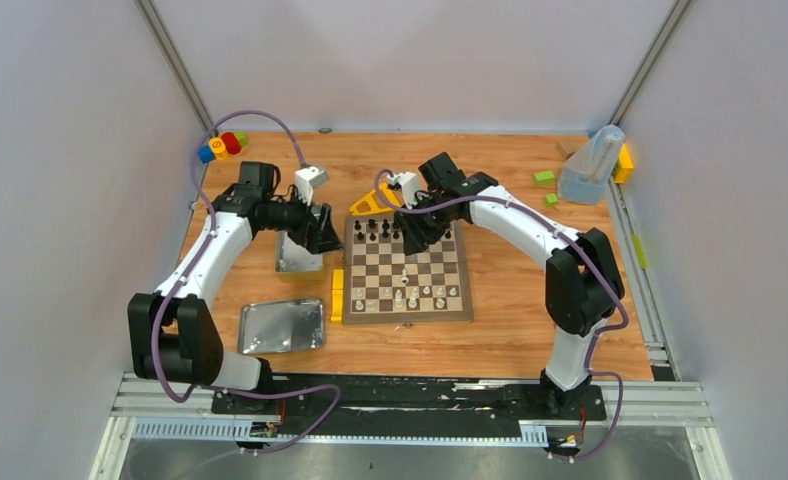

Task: Set up the chess pieces on the board
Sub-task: Pick up the chess piece from the chessboard.

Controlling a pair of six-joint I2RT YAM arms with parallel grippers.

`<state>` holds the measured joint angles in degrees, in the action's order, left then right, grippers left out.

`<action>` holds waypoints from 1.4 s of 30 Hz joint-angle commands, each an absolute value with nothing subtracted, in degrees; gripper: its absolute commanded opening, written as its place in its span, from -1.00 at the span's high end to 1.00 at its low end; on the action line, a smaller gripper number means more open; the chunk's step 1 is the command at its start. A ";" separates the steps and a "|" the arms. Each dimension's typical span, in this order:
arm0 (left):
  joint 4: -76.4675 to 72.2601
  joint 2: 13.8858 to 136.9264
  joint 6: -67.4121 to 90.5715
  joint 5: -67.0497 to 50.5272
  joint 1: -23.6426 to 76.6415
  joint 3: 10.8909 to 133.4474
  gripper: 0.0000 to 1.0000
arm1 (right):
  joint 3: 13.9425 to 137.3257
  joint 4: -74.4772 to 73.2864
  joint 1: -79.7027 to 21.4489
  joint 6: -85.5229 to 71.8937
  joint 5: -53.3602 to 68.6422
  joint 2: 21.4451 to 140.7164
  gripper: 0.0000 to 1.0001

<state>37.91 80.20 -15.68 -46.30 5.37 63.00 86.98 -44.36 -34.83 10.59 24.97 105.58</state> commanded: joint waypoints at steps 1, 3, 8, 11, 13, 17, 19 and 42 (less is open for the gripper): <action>39.82 79.14 -19.44 -43.40 11.15 65.63 -1.00 | 84.94 -41.79 -33.49 11.16 27.05 101.84 0.25; 38.44 78.47 -19.36 -37.91 15.15 65.14 -1.00 | 84.08 -41.37 -32.28 11.07 27.60 100.79 0.25; 35.25 80.20 -18.99 -25.05 23.45 65.08 -1.00 | 82.14 -40.70 -29.40 11.57 28.99 97.94 0.25; 34.28 82.89 -18.69 -20.73 28.85 66.17 -1.00 | 80.70 -40.29 -28.07 11.94 29.32 96.51 0.24; 34.21 84.75 -18.40 -18.63 31.82 67.37 -1.00 | 79.79 -40.11 -27.39 11.89 30.05 96.02 0.24; 33.50 86.53 -16.73 -16.49 33.72 68.39 -1.00 | 78.34 -39.37 -27.26 10.35 32.85 96.97 0.23; 32.91 85.52 -16.65 -14.31 33.81 67.74 -1.00 | 78.22 -38.98 -27.60 9.41 34.38 98.03 0.20; 38.04 67.24 -18.76 -3.28 24.88 62.46 -1.00 | 81.70 -38.74 -41.22 2.24 17.64 109.11 -0.03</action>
<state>38.44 69.19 -18.37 -3.09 24.95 62.89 79.20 -39.57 -39.83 3.18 21.28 107.63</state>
